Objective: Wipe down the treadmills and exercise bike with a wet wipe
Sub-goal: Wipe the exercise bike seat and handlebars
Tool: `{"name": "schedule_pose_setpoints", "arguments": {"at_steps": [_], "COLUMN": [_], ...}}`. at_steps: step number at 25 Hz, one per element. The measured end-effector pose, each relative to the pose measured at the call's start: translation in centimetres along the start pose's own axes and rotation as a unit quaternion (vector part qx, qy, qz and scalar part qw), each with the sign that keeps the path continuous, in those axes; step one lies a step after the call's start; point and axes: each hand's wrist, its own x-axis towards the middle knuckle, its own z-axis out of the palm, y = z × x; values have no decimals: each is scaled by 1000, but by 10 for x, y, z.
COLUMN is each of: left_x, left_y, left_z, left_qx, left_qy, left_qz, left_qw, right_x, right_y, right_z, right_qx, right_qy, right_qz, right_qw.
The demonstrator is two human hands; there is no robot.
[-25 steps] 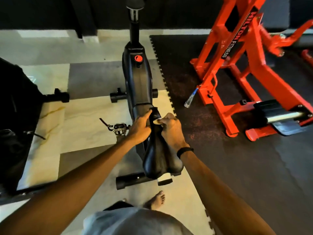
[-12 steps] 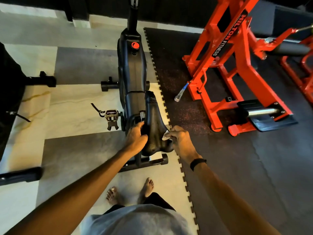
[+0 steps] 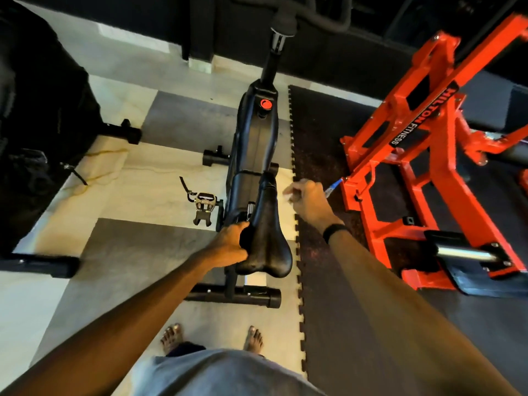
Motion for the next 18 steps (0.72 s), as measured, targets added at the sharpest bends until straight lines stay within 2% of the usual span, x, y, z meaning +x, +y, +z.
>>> {"name": "schedule_pose_setpoints", "arguments": {"at_steps": [1, 4, 7, 13, 14, 17, 18], "left_x": [1, -4, -8, -5, -5, -4, -3], "left_y": [-1, -4, -10, -14, -15, -17, -17], "left_z": [0, 2, 5, 9, 9, 9, 10], "left_qx": [-4, -19, -35, -33, -29, -31, -33], "left_qy": [2, 15, 33, 21, 20, 31, 35], "left_qz": [3, -11, -12, -19, -19, -21, -20], "left_qw": [1000, 1000, 999, 999, 999, 999, 999], "right_x": [13, 16, -23, -105, -111, -102, -94], "right_y": [-3, -9, -2, 8, 9, 9, 6], "right_z": [9, 46, 71, 72, 68, 50, 44], "right_qx": [6, -23, -11, -10, -8, 21, 26], "right_qy": [16, -22, -18, -35, -58, -211, -225], "right_qz": [-8, -61, -61, -145, -150, -150, -158], "right_qw": [1000, 998, 998, 989, 987, 966, 961]}}
